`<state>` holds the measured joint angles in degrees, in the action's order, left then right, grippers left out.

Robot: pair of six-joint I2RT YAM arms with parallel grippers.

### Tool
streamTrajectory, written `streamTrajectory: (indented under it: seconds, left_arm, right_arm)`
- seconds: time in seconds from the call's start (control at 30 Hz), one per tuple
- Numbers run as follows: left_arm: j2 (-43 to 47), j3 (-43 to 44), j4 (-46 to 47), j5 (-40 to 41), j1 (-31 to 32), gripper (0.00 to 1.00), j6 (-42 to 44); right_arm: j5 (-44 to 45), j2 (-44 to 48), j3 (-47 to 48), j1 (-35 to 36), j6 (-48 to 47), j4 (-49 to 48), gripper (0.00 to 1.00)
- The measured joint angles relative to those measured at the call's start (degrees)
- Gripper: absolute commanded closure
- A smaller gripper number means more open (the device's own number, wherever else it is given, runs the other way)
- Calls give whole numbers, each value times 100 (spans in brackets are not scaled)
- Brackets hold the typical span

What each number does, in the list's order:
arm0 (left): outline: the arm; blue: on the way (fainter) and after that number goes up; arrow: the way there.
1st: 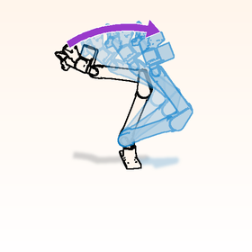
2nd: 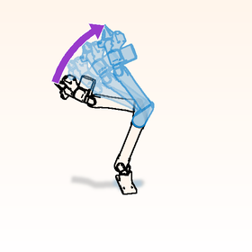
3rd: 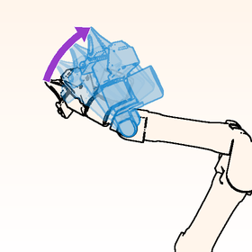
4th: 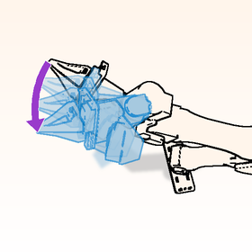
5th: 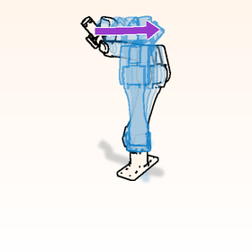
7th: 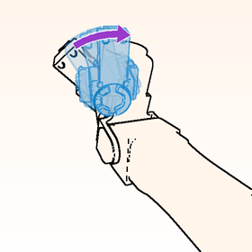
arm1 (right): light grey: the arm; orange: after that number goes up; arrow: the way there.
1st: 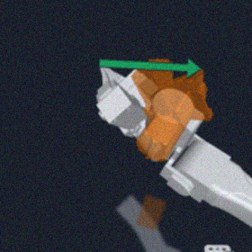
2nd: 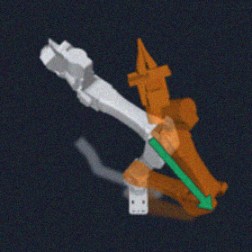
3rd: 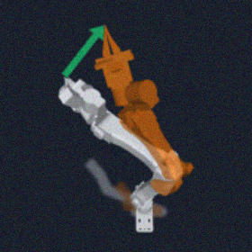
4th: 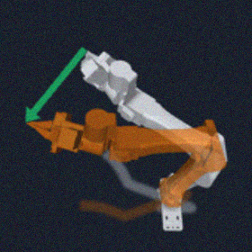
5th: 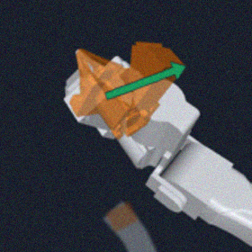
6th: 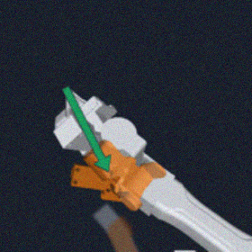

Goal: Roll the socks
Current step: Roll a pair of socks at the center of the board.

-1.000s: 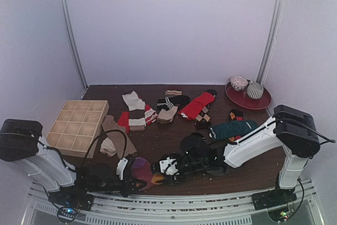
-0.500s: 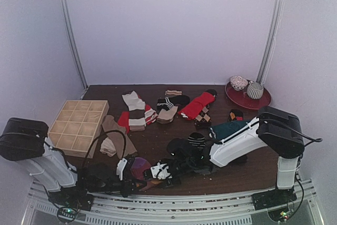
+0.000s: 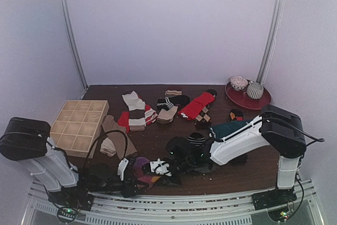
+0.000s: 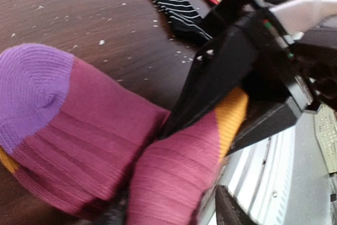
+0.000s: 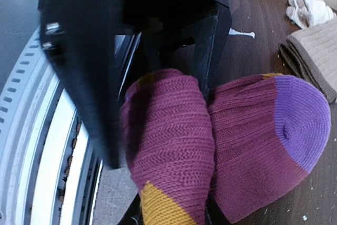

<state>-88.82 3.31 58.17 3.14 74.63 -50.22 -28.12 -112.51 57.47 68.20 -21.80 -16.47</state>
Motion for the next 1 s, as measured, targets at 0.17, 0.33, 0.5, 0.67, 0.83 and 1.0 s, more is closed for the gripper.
streamTrajectory:
  seconds: [0.17, 0.33, 0.5, 0.67, 0.83, 1.0]
  left_arm:
    - [979, 400, -1578, 39, 42, 15, 555]
    - [1602, 485, -2577, 313, 37, 15, 1123]
    - [1735, 483, -2658, 516, 109, 15, 1676]
    - [1648, 632, -2691, 734, 240, 15, 2452]
    - [1598, 826, -2406, 848, 247, 13, 3189]
    - [1187, 901, -2218, 855, 247, 15, 3582]
  right_arm:
    - [68, 186, -98, 26, 1016, 308, 84]
    - [0, 293, -120, -9, 1947, 671, 83]
    - [-304, 195, 122, -157, 2590, 1104, 84]
    - [-763, -114, 680, -319, 2804, 1770, 83]
    - [-1097, -286, 944, -450, 2820, 2127, 83]
    - [-1309, -363, 1001, -522, 2802, 2179, 84]
